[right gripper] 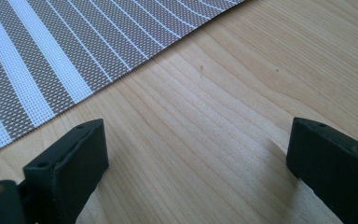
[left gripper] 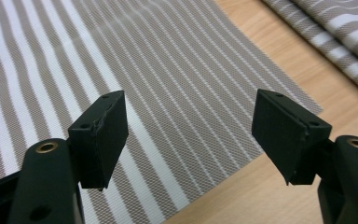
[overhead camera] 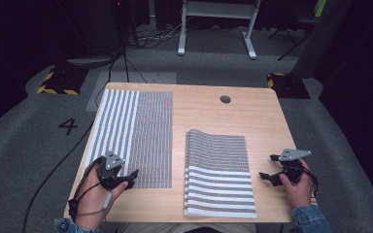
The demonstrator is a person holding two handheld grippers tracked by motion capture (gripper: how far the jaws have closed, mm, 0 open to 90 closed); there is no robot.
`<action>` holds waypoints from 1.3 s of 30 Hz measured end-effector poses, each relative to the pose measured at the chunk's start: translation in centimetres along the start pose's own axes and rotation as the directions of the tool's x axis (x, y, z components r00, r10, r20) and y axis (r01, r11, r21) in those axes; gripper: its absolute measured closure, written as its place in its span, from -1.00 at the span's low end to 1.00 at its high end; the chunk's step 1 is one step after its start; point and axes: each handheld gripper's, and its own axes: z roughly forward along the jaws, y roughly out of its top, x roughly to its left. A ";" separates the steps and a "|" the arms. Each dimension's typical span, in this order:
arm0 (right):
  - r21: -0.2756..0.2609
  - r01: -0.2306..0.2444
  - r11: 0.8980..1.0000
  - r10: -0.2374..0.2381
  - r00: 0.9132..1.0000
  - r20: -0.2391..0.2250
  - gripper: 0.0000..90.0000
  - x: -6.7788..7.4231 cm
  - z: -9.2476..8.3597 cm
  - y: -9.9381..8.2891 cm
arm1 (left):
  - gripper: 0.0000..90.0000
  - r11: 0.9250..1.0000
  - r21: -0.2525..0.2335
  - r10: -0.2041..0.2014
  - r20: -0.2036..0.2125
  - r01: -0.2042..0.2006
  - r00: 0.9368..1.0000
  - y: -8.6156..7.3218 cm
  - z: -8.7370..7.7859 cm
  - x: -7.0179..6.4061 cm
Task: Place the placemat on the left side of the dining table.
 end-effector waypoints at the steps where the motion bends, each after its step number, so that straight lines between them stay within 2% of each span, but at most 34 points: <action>1: 0.000 0.000 1.000 0.000 1.000 0.000 -0.88 0.0 0.0 0.0 | -0.39 1.000 -0.004 0.008 0.011 -0.008 1.000 0.0 0.0 -0.3; 4: 0.000 0.000 1.000 0.000 1.000 0.000 -0.88 0.0 0.0 0.0 | -0.39 1.000 -0.008 0.024 0.049 -0.024 0.999 0.0 -0.1 -1.2; 8: 0.000 0.000 1.000 0.000 1.000 0.000 -0.88 0.0 0.0 0.0 | -0.40 0.998 -0.008 0.061 0.071 -0.061 0.996 0.1 -0.1 -2.3; 12: 0.000 0.000 1.000 0.000 1.000 0.000 -0.88 0.0 0.0 0.0 | -0.40 0.997 -0.013 0.082 0.111 -0.081 0.990 0.0 0.4 -3.7; 17: 0.000 0.000 1.000 0.000 1.000 0.000 -0.88 0.0 0.0 0.0 | -0.40 0.991 -0.004 0.134 0.158 -0.135 0.978 -0.1 1.7 -5.5; 19: 0.000 0.000 1.000 0.000 1.000 0.000 -0.88 0.0 0.0 0.0 | -0.40 0.990 -0.009 0.140 0.161 -0.140 0.977 -0.1 1.9 -5.8; 20: 0.000 0.000 1.000 0.000 1.000 0.000 -0.88 0.0 0.0 0.0 | -0.40 0.988 -0.014 0.151 0.181 -0.151 0.972 -0.2 2.2 -6.4; 21: 0.000 0.000 1.000 0.000 1.000 0.000 -0.88 0.0 0.0 0.0 | -0.40 0.988 -0.022 0.157 0.185 -0.156 0.970 -0.2 2.3 -6.7; 25: 0.000 0.000 1.000 0.000 1.000 0.000 -0.88 0.0 0.0 0.0 | -0.40 0.985 -0.036 0.171 0.223 -0.167 0.960 -0.5 2.8 -7.8; 29: 0.000 0.000 1.000 0.000 1.000 0.000 -0.88 0.0 0.0 0.0 | -0.40 0.982 -0.015 0.184 0.256 -0.187 0.949 -0.9 3.4 -8.6; 31: 0.000 0.000 1.000 0.000 1.000 0.000 -0.88 0.0 0.0 0.0 | -0.40 0.984 -0.016 0.177 0.262 -0.179 0.949 -1.0 3.6 -8.8; 32: 0.000 0.000 1.000 0.000 1.000 0.000 -0.88 0.0 0.0 0.0 | -0.40 0.984 -0.016 0.173 0.280 -0.176 0.944 -1.3 3.9 -9.0; 35: 0.000 0.000 1.000 0.000 1.000 0.000 -0.88 0.0 0.0 0.0 | -0.39 0.984 -0.033 0.178 0.288 -0.176 0.941 -1.8 4.6 -9.4; 38: 0.000 0.000 1.000 0.000 1.000 0.000 -0.88 0.0 0.0 0.0 | -0.38 0.983 -0.051 0.184 0.304 -0.177 0.935 -2.1 5.5 -9.9; 39: 0.000 0.000 1.000 0.000 1.000 0.000 -0.88 0.0 0.0 0.0 | -0.38 0.984 -0.057 0.177 0.309 -0.168 0.934 -2.3 5.7 -10.0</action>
